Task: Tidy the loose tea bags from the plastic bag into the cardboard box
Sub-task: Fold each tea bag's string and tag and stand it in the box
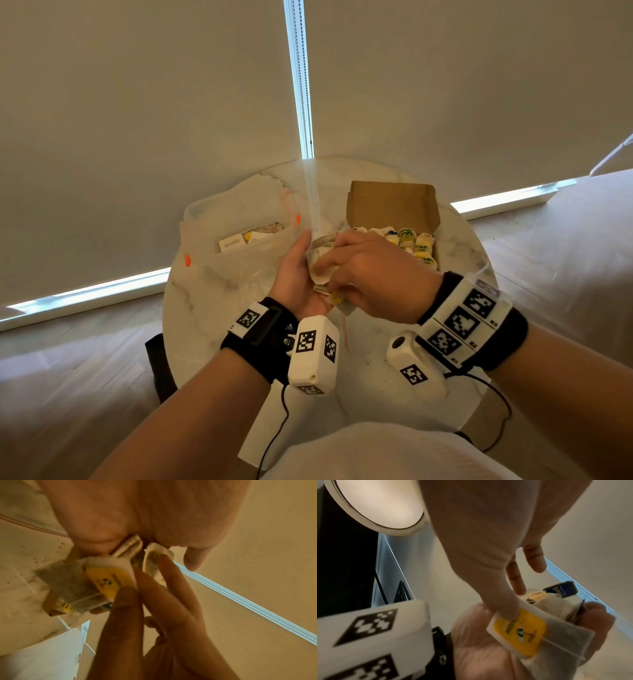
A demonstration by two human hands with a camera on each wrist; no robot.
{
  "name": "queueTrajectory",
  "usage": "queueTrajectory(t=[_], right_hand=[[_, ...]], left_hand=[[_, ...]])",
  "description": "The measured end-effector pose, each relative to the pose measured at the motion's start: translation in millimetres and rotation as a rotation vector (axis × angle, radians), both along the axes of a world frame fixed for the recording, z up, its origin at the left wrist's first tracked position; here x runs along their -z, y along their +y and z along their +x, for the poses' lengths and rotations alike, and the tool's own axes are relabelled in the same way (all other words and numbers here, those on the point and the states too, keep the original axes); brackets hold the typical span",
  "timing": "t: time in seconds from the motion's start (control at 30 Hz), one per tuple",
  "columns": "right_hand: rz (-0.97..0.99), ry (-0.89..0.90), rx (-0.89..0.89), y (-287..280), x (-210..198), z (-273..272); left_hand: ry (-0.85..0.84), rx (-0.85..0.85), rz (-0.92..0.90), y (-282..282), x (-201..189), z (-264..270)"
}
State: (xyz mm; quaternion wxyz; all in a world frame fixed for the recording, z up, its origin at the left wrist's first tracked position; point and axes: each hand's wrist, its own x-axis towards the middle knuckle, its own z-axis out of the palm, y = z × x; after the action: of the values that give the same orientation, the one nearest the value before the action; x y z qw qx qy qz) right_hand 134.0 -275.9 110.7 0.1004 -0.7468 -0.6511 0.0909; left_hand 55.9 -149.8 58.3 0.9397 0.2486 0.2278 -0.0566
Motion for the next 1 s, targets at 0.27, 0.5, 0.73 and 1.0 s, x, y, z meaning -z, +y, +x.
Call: queueTrajectory(t=[0.27, 0.5, 0.73, 1.0], right_hand=[[-0.023, -0.026, 0.013, 9.6, 4.7, 0.8], [0.339, 0.364, 0.196, -10.1, -7.4, 11.7], [0.478, 0.563, 0.337, -17.4, -29.3, 28.1], [0.628, 0.575, 0.401, -19.6, -44.7, 52.0]], left_hand=[[0.063, -0.033, 0.047, 1.3, 3.9, -1.2], [0.083, -0.102, 0.113, 3.3, 7.7, 0.5], [0.125, -0.078, 0.125, 3.2, 12.4, 3.0], [0.218, -0.082, 0.104, 9.8, 23.3, 2.3]])
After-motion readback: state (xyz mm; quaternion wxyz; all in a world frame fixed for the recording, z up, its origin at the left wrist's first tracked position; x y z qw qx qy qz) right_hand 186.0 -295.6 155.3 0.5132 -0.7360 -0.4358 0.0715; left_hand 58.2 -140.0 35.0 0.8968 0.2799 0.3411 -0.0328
